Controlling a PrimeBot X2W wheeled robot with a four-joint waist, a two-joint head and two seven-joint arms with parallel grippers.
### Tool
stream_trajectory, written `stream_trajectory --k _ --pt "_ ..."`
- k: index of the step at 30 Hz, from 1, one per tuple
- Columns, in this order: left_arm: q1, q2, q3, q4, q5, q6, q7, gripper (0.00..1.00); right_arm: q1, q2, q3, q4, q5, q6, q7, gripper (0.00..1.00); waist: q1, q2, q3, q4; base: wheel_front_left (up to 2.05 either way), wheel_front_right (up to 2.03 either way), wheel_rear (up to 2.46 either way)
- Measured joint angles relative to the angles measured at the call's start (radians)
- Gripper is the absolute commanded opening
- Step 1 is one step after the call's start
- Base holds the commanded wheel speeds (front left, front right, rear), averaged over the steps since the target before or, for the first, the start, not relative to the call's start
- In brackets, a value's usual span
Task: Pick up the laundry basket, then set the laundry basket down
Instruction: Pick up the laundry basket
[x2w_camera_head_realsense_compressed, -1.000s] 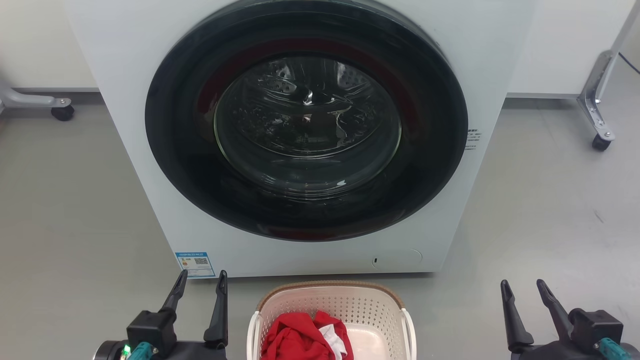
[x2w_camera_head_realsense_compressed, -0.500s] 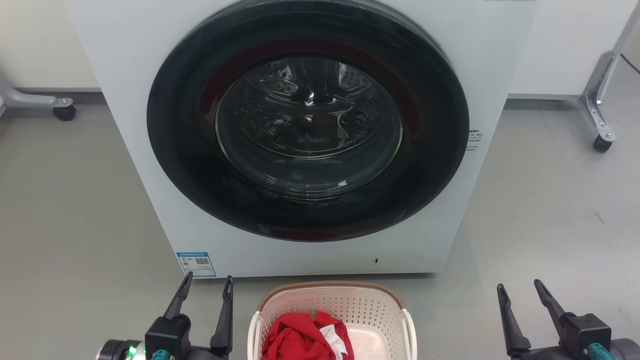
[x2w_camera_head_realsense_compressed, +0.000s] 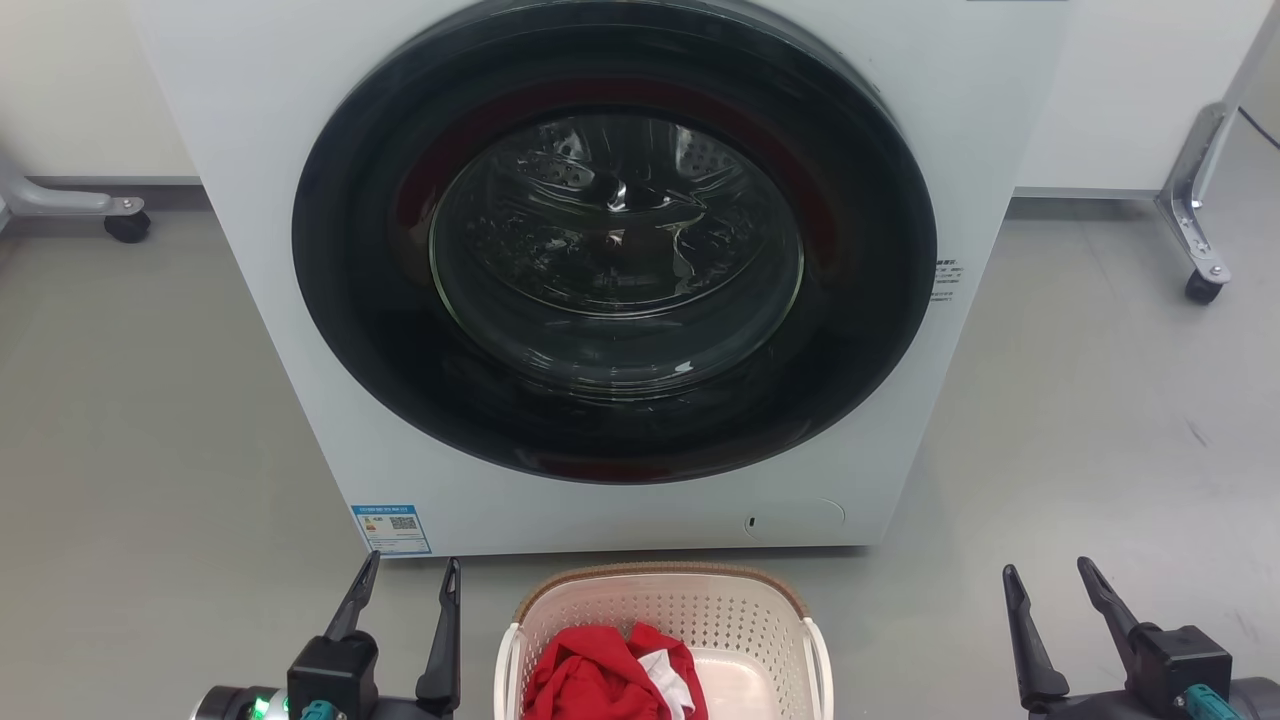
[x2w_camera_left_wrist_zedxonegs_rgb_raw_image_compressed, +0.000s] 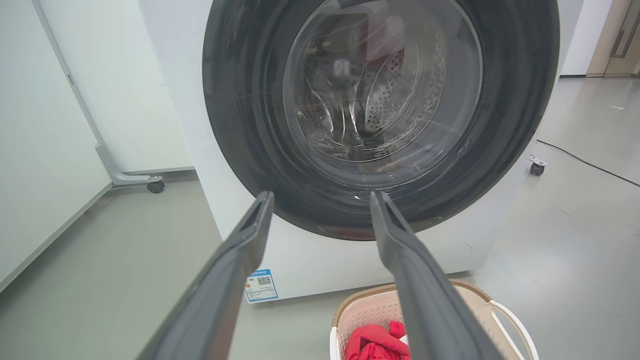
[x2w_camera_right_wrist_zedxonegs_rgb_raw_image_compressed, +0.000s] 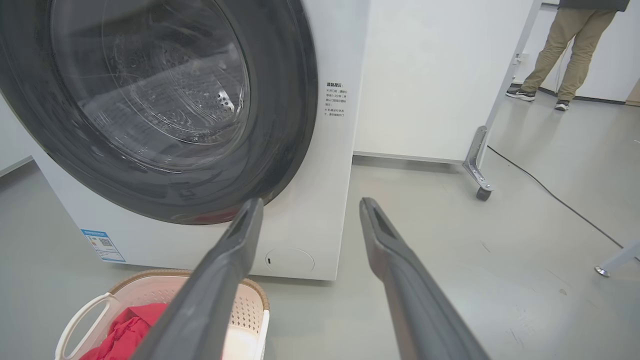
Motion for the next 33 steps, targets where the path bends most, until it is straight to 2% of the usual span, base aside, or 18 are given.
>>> stream_trajectory --k 10,21,33 --pt "0.0 -0.006 0.01 0.007 0.0 0.0 0.0 1.0 0.001 0.001 -0.009 0.0 -0.003 0.001 0.0 1.0 0.0 0.0 0.003 0.001 0.0 0.0 0.0" --pt "0.0 -0.018 0.018 -0.012 0.0 0.0 0.0 1.0 0.002 0.002 -0.018 -0.032 -0.009 0.005 0.0 1.0 0.0 0.0 0.053 0.002 0.0 0.0 0.0" --pt "-0.045 -0.049 0.029 -0.035 0.0 0.0 -0.002 1.0 -0.029 0.002 -0.04 -0.054 -0.009 0.009 0.0 1.0 0.0001 0.0001 0.188 0.004 0.0 0.0 0.0"
